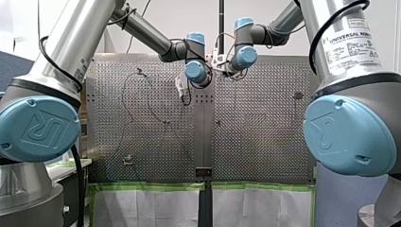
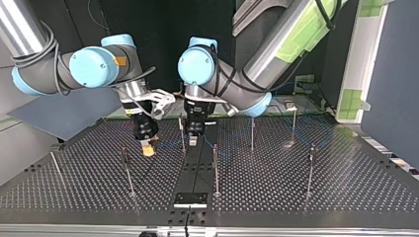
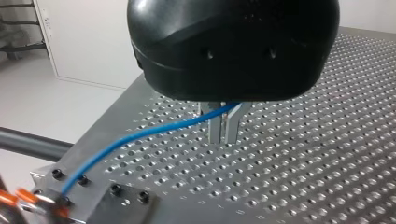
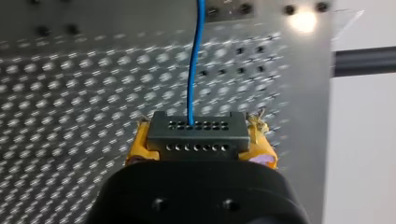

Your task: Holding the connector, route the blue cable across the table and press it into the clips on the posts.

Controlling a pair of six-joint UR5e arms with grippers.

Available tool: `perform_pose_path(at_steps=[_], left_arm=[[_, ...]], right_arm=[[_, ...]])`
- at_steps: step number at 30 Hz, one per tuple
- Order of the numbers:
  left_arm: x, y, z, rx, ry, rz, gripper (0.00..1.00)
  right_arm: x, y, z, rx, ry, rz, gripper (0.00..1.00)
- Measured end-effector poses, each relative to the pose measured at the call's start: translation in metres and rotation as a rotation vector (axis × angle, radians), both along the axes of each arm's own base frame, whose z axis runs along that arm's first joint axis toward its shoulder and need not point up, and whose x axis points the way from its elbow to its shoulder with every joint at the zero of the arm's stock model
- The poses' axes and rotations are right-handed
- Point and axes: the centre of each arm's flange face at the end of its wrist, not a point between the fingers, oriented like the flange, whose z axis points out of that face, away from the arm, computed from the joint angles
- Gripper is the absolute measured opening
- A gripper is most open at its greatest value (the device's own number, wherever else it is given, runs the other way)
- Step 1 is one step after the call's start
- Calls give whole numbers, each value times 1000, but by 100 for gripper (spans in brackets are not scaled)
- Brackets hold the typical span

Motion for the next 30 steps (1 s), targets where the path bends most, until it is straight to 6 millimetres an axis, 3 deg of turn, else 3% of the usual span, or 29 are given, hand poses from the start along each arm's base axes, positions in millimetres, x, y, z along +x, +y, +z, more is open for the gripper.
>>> perform_pose_path(at_steps=[17, 30], left_arm=[[-6, 7, -117, 64, 95, -9, 0], [-22, 20, -161, 78, 126, -54, 0]], right_arm=[[-17, 14, -64, 83, 45, -24, 0], [-24, 29, -104, 98, 25, -24, 0]])
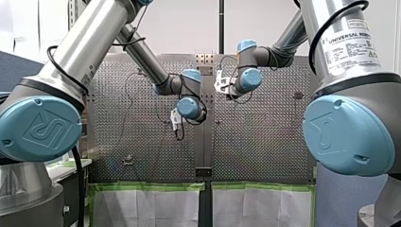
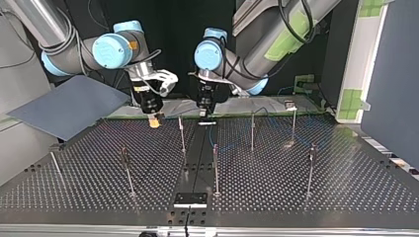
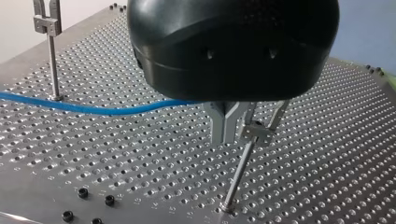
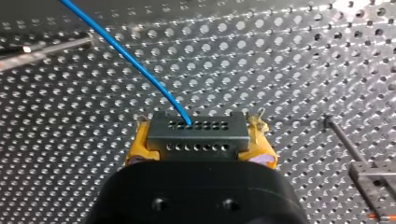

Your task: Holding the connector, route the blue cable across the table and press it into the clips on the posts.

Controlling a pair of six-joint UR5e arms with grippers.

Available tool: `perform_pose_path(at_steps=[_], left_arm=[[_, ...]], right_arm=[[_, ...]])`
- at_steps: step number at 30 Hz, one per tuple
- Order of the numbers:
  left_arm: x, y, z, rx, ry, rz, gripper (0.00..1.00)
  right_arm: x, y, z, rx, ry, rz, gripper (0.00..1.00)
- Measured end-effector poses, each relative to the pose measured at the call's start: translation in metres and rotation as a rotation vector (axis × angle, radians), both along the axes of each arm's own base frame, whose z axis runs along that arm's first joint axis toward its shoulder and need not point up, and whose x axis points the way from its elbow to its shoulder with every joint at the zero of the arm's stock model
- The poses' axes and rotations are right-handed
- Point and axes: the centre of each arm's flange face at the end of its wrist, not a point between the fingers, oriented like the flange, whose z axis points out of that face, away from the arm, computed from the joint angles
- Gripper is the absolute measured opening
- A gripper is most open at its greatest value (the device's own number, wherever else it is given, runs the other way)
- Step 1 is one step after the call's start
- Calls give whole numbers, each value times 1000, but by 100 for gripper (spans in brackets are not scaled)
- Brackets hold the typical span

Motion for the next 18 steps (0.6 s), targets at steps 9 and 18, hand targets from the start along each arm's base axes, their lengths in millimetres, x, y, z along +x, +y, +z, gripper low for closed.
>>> perform_pose_path(at_steps=[9, 18], left_arm=[[9, 5, -1, -28, -20, -20, 0], [20, -1, -19, -35, -14, -58, 0]], right_arm=[[-6, 16, -30, 24, 2, 2, 0], [-11, 13, -63, 67, 26, -13, 0]])
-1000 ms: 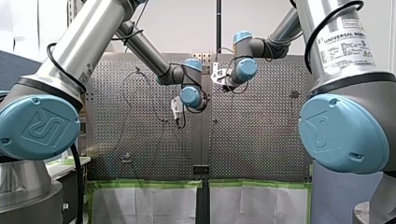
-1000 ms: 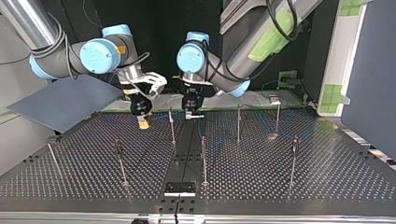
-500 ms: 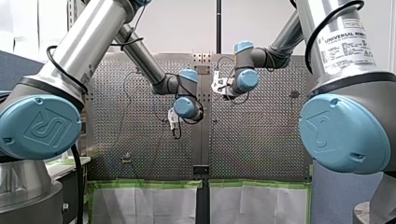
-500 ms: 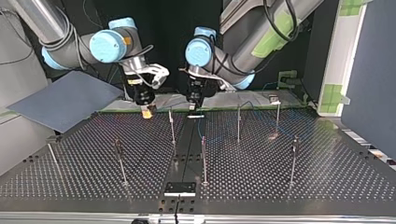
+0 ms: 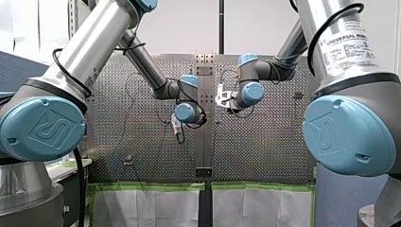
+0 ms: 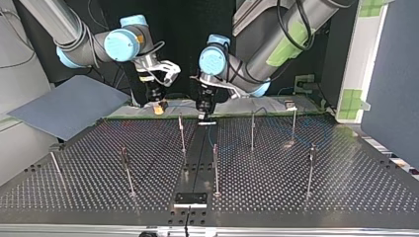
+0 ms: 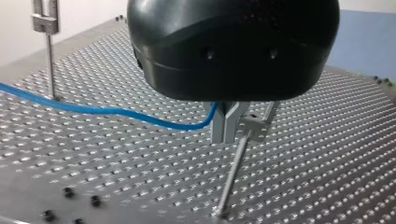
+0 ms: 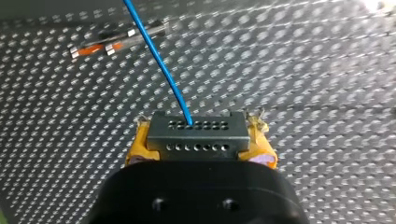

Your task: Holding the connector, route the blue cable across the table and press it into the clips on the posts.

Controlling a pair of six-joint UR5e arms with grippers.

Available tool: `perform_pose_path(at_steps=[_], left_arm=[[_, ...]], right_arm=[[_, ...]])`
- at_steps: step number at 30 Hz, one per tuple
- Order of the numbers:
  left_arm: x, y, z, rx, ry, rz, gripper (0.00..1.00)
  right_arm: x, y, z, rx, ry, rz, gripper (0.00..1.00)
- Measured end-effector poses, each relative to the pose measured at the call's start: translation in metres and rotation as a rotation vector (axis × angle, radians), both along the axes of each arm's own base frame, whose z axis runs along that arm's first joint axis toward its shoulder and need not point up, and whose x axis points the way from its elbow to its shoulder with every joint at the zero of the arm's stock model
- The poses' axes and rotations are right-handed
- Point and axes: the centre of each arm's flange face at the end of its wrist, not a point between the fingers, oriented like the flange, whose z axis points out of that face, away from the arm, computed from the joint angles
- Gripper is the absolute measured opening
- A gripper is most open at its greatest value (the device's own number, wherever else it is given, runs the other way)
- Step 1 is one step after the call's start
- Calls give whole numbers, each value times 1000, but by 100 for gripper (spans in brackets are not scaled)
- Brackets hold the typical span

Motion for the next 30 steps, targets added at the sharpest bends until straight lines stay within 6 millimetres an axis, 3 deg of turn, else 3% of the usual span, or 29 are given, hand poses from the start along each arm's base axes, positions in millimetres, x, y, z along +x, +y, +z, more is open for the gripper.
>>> perform_pose_path(at_steps=[8, 23, 30], left_arm=[[2, -2, -33, 23, 32, -2, 0], [7, -14, -30, -7, -3, -51, 0], [20, -21, -41, -6, 18, -54, 0]], right_arm=[[-5, -15, -31, 21, 7, -19, 0], [-25, -41, -35, 9, -10, -43, 0], [-30, -53, -44, 14, -5, -48, 0]])
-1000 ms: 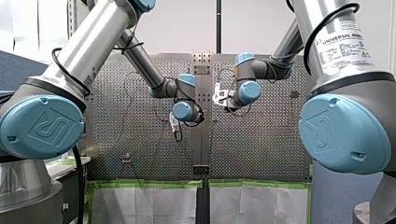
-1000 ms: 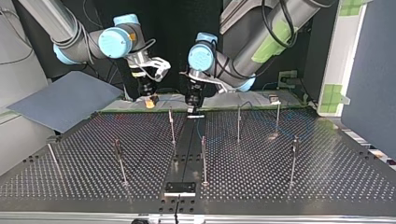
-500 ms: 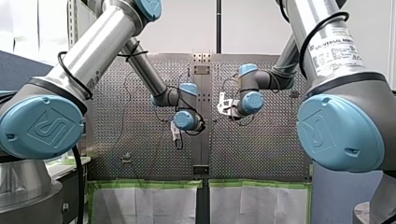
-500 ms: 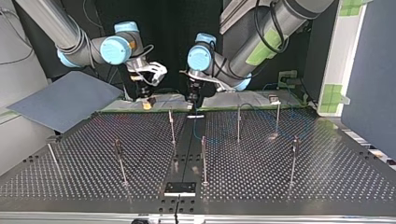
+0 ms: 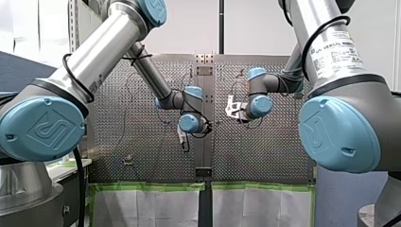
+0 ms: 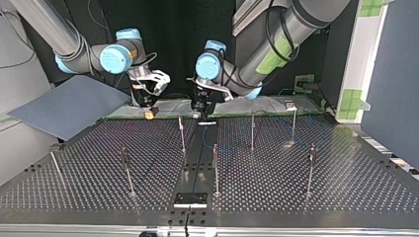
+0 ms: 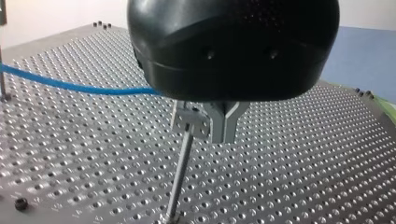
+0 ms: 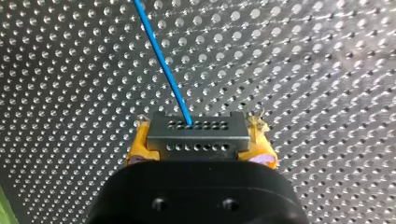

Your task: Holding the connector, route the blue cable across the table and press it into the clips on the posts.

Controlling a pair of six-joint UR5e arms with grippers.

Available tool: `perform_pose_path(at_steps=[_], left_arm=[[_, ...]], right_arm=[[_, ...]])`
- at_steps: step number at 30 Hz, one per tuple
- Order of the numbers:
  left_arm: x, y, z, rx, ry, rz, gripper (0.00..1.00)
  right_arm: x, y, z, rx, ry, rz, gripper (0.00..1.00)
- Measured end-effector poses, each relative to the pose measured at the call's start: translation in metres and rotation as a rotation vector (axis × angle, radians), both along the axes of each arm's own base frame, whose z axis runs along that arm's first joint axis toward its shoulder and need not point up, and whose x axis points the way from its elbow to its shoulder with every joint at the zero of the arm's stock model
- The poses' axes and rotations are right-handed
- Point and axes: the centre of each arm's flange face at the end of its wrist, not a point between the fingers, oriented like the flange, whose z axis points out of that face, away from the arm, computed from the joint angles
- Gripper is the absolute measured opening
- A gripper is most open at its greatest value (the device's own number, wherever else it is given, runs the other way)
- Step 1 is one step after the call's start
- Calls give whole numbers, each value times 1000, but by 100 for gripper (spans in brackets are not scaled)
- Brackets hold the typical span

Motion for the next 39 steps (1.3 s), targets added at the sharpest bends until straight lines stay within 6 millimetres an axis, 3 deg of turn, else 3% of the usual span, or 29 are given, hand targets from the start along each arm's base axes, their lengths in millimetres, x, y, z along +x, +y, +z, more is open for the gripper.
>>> perform_pose_path(at_steps=[11, 22, 32, 35, 39], left_arm=[[37, -7, 26, -31, -45, 2, 0], [64, -7, 6, 13, -2, 16, 0], [88, 3, 18, 33, 6, 43, 0], [90, 3, 20, 35, 6, 46, 6], [89, 4, 19, 44, 11, 55, 22]], right_arm=[[-4, -23, -16, 9, 3, -7, 0], [-12, -52, -9, -11, -19, -13, 0], [-22, -79, -14, -25, -16, -26, 0], [-24, -82, -14, -31, -7, -29, 0], [-24, -84, -14, -40, 8, -27, 0]])
